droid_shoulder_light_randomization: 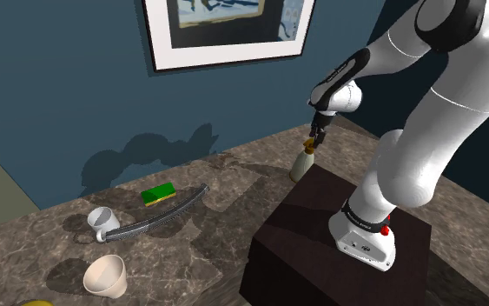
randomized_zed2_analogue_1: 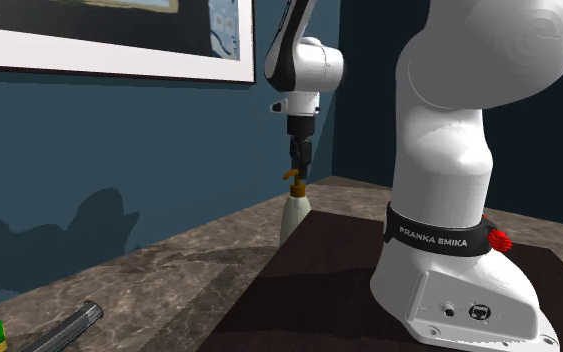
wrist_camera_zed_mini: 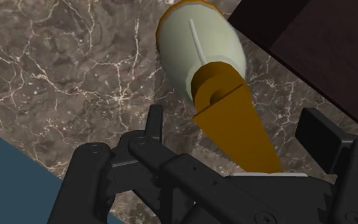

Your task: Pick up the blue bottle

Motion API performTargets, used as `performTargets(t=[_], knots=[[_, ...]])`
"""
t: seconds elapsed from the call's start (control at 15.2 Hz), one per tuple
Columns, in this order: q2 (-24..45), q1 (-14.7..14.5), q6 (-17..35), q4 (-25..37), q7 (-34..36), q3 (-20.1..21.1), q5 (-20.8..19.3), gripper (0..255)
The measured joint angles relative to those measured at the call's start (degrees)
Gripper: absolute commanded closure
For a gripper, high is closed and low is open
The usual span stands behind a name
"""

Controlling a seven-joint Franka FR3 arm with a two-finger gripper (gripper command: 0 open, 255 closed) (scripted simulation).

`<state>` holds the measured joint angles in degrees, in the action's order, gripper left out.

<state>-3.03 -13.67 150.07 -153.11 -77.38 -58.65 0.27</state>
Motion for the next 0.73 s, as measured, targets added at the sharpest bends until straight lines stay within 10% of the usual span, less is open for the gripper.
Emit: performTargets(t=[0.2, 0.26, 0.73], knots=[[5.10, -1.35, 2.46, -0.04, -6.98, 0.20, 9.37, 0], [5.56, -1.31, 2.64, 0.00, -7.65, 0.42, 10.39, 255], [5.83, -1.30, 2.79, 0.10, -8.16, 0.58, 11.21, 255]])
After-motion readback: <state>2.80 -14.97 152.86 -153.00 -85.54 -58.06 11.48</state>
